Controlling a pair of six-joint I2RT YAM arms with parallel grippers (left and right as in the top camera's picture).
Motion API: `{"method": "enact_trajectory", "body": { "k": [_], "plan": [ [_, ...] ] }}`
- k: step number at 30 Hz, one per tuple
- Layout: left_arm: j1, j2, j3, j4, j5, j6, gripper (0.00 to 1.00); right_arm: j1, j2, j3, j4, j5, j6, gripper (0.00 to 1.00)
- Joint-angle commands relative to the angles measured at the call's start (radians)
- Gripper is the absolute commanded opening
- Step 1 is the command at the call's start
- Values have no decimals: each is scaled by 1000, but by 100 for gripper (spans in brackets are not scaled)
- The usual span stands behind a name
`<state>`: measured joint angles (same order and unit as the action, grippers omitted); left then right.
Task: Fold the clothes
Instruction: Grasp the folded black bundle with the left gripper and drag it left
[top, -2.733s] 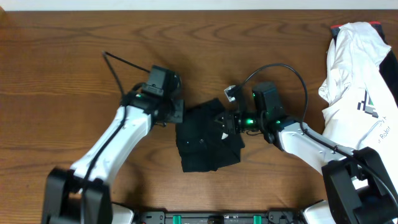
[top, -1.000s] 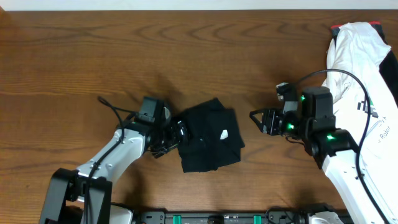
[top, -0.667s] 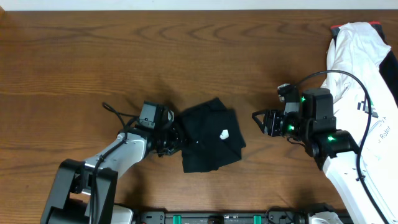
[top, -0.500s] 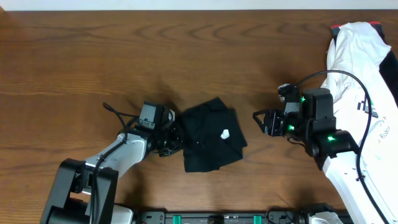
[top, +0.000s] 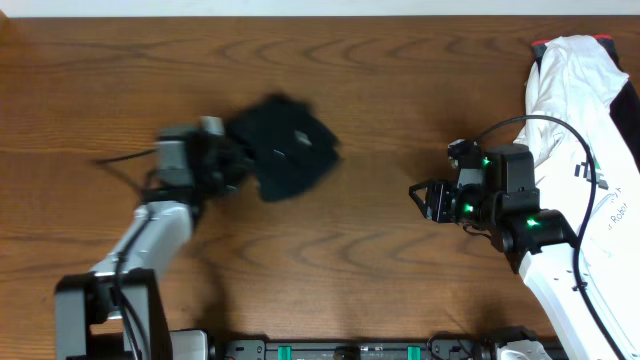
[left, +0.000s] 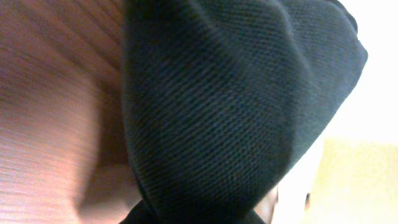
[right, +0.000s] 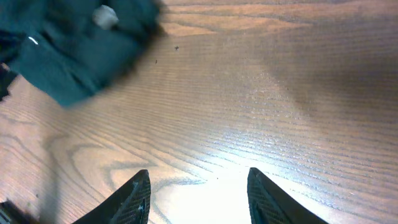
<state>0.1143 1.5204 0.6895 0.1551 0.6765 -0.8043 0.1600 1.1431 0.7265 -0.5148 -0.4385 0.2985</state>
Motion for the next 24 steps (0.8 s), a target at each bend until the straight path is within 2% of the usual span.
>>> {"method": "enact_trajectory", "body": {
  "k": [1, 5, 9, 14, 19, 24],
  "plan": [
    [154, -3, 10, -3, -61, -48, 6, -9, -5, -1, -5, 5, -19, 48],
    [323, 45, 10, -4, -103, -27, 6, -10, -5, -1, -2, 5, -19, 47],
    [428, 133, 10, -44, -101, -16, 6, -10, -5, -1, -2, 5, -19, 47],
    [494, 234, 6, -95, -101, 0, 6, -9, -5, -1, -5, 5, -14, 45],
    [528, 254, 5, -90, -113, -2, 7, -9, -5, -1, -17, 5, -15, 45],
    [570, 254, 6, -82, -111, -39, 16, -9, -5, -1, -21, 5, -15, 44]
  ]
}}
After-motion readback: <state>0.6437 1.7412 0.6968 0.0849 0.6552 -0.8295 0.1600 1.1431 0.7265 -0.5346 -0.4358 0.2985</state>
